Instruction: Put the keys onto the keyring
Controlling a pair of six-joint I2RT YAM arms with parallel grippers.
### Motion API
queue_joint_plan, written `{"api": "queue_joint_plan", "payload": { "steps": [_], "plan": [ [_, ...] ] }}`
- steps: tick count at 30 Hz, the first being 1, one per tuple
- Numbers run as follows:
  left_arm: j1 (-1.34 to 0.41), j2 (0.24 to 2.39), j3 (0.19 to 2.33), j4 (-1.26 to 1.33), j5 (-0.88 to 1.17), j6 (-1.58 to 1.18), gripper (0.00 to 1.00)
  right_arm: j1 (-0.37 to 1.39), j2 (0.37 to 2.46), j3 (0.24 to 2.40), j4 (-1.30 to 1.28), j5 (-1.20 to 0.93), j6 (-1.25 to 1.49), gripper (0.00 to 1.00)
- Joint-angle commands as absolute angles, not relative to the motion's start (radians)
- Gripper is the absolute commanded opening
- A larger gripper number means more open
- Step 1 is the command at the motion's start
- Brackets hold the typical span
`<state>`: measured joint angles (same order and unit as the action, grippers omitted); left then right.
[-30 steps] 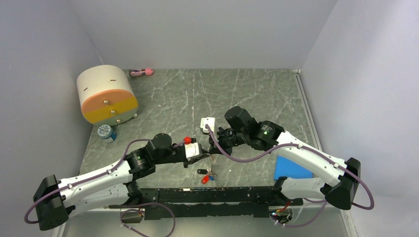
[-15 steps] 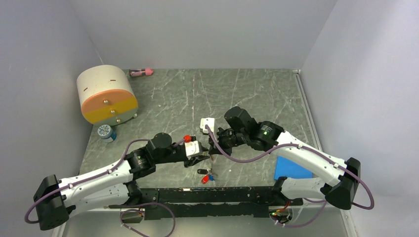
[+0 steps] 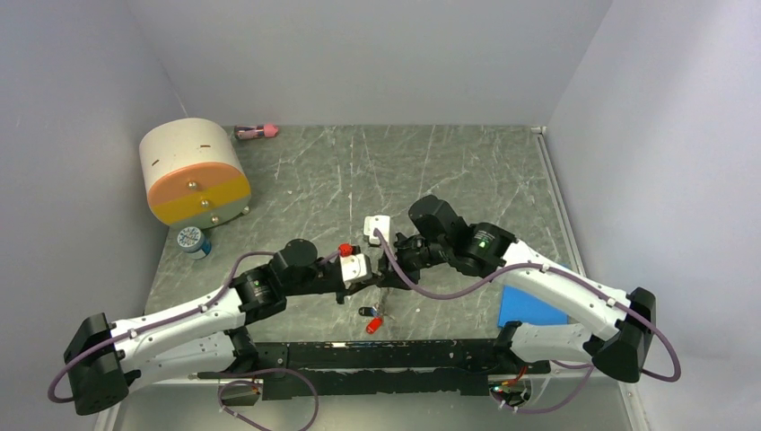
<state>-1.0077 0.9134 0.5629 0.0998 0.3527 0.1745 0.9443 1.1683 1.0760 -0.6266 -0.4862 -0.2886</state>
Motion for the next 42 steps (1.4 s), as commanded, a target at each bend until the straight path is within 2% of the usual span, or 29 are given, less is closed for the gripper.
{"api": "queue_joint_plan", "payload": {
  "steps": [1,5,7,10,15,21,29,34,42],
  "plan": [
    [-1.011,0.892,0.562,0.214,0.363,0.145,0.02,0.946,1.101,1.041,-0.48,-0.527,-0.278,0.47],
    [-1.011,0.86,0.497,0.338,0.348,0.093,0.02,0.919,1.031,0.966,-0.356,-0.562,-0.246,0.64],
    [-1.011,0.845,0.458,0.412,0.34,0.061,0.03,0.888,0.986,0.908,-0.281,-0.616,-0.22,0.69],
    [-1.011,0.83,0.401,0.537,0.337,0.028,0.02,0.8,0.926,0.824,-0.144,-0.737,-0.155,0.71],
    [-1.011,0.796,0.329,0.695,0.367,0.011,0.03,0.659,0.863,0.702,0.042,-0.988,-0.07,0.69],
    [-1.009,0.749,0.278,0.802,0.394,0.009,0.02,0.643,0.867,0.657,0.166,-1.137,-0.03,0.57],
    [-1.009,0.735,0.251,0.865,0.409,0.006,0.02,0.644,0.894,0.636,0.275,-1.138,0.053,0.53],
    [-1.009,0.749,0.251,0.878,0.412,-0.028,0.02,0.646,0.918,0.636,0.328,-1.138,0.1,0.36],
    [-1.009,0.763,0.252,0.887,0.409,-0.032,0.03,0.645,0.899,0.634,0.307,-1.099,0.078,0.18]
  ]
}}
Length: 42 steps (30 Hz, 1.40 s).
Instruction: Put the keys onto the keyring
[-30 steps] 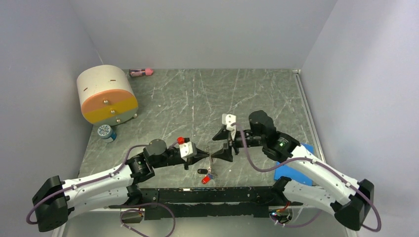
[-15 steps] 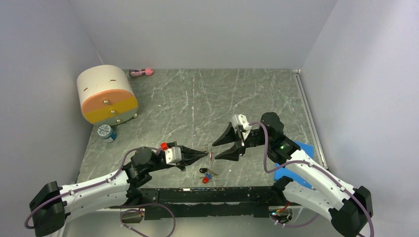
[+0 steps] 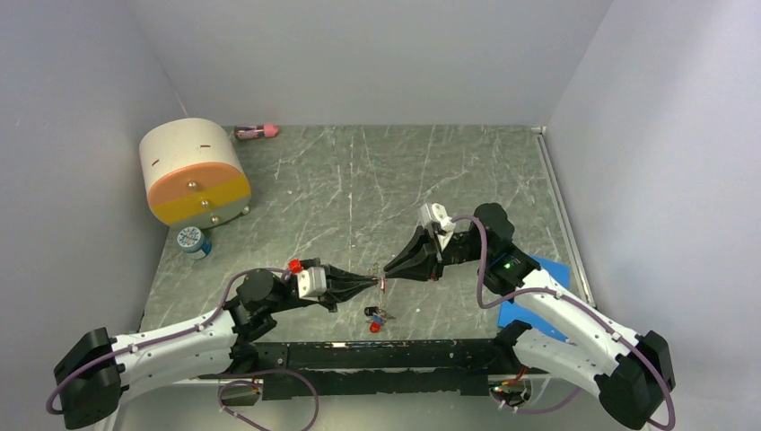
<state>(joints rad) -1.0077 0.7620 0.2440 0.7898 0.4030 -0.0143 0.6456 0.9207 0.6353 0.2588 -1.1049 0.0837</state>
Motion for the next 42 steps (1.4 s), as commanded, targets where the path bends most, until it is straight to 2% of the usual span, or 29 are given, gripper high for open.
{"api": "queue_joint_plan", "payload": {
  "steps": [1,5,9,12,14,17,20,25,27,29,31,33,37,42],
  "plan": [
    [-1.009,0.765,0.252,0.889,0.409,-0.032,0.03,0.645,0.898,0.631,0.305,-1.097,0.075,0.17],
    [-1.009,0.771,0.249,0.904,0.411,-0.036,0.03,0.646,0.902,0.636,0.285,-1.1,0.061,0.1],
    [-1.009,0.766,0.257,0.886,0.409,-0.031,0.03,0.645,0.908,0.638,0.275,-1.121,0.056,0.1],
    [-1.009,0.759,0.261,0.867,0.407,-0.026,0.03,0.644,0.895,0.641,0.239,-1.118,0.031,0.31],
    [-1.009,0.755,0.267,0.852,0.406,-0.023,0.02,0.644,0.88,0.627,0.252,-1.116,0.037,0.4],
    [-1.008,0.752,0.274,0.838,0.409,-0.019,0.03,0.646,0.873,0.606,0.292,-1.118,0.066,0.44],
    [-1.009,0.754,0.273,0.843,0.408,-0.018,0.02,0.651,0.893,0.605,0.296,-1.118,0.074,0.35],
    [-1.008,0.755,0.274,0.842,0.407,-0.018,0.03,0.688,0.924,0.618,0.261,-1.086,0.05,0.34],
    [-1.008,0.753,0.274,0.839,0.405,-0.018,0.02,0.698,0.929,0.625,0.238,-1.071,0.031,0.3],
    [-1.008,0.749,0.275,0.83,0.404,-0.017,0.02,0.701,0.933,0.627,0.233,-1.065,0.026,0.24],
    [-1.008,0.744,0.273,0.832,0.402,-0.017,0.03,0.703,0.934,0.627,0.227,-1.06,0.023,0.11],
    [-1.008,0.74,0.274,0.828,0.398,-0.017,0.03,0.703,0.933,0.628,0.22,-1.053,0.016,0.05],
    [-1.008,0.734,0.276,0.825,0.392,-0.019,0.03,0.702,0.93,0.62,0.204,-1.044,0.008,0.0],
    [-1.008,0.727,0.277,0.833,0.394,-0.021,0.02,0.702,0.927,0.609,0.165,-1.027,-0.03,0.0]
  ]
}}
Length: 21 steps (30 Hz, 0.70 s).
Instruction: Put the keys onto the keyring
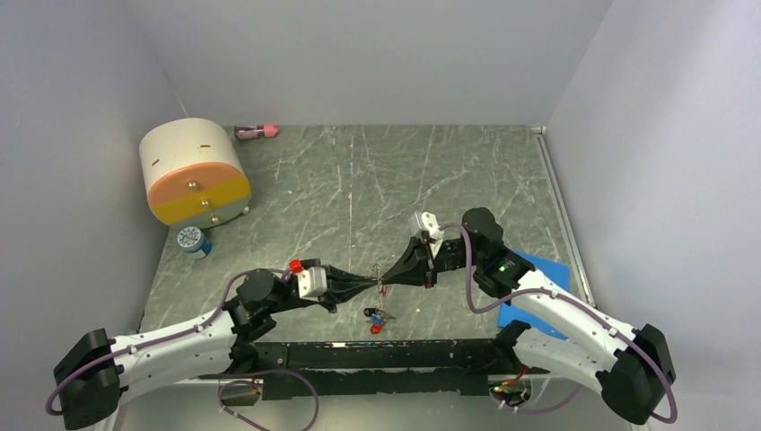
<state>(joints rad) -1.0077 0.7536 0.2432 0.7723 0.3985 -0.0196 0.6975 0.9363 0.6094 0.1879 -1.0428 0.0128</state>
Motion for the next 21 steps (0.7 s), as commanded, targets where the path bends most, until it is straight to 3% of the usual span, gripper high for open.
{"api": "queue_joint_plan", "payload": {
  "steps": [1,9,21],
  "plan": [
    [-1.008,0.727,0.278,0.835,0.396,-0.022,0.03,0.701,0.928,0.604,0.171,-1.028,-0.027,0.0],
    [-1.008,0.744,0.272,0.878,0.405,-0.036,0.03,0.706,0.957,0.584,0.223,-1.021,-0.002,0.02],
    [-1.008,0.726,0.26,0.853,0.401,-0.038,0.03,0.721,0.886,0.598,0.203,-0.923,0.012,0.37]
  ]
}}
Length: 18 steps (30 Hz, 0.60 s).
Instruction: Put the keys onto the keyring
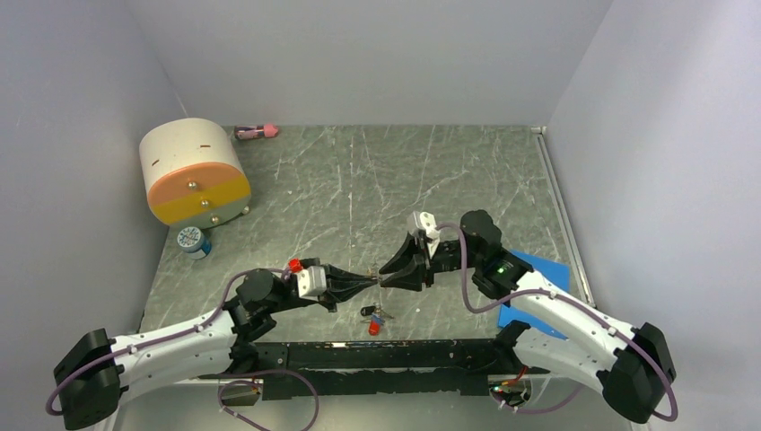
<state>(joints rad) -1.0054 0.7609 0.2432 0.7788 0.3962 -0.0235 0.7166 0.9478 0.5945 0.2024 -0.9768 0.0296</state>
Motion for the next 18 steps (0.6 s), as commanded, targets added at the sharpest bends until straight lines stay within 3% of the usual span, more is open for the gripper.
{"api": "queue_joint_plan", "payload": {
  "steps": [1,3,8,13,16,18],
  "plan": [
    [-1.008,0.717,0.259,0.837,0.399,-0.036,0.03,0.721,0.866,0.595,0.189,-0.906,0.008,0.41],
    [-1.008,0.7,0.254,0.815,0.39,-0.032,0.03,0.721,0.826,0.591,0.159,-0.87,-0.022,0.55],
    [-1.008,0.66,0.274,0.708,0.376,-0.013,0.02,0.72,0.719,0.561,0.131,-0.769,-0.064,0.74],
    [-1.008,0.64,0.286,0.644,0.368,-0.012,0.03,0.719,0.646,0.533,0.134,-0.726,-0.087,0.86],
    [-1.008,0.643,0.298,0.618,0.375,0.013,0.03,0.718,0.605,0.474,0.263,-0.697,-0.027,0.98],
    [-1.008,0.653,0.3,0.618,0.374,0.021,0.03,0.719,0.583,0.441,0.318,-0.687,-0.009,0.99]
  ]
}}
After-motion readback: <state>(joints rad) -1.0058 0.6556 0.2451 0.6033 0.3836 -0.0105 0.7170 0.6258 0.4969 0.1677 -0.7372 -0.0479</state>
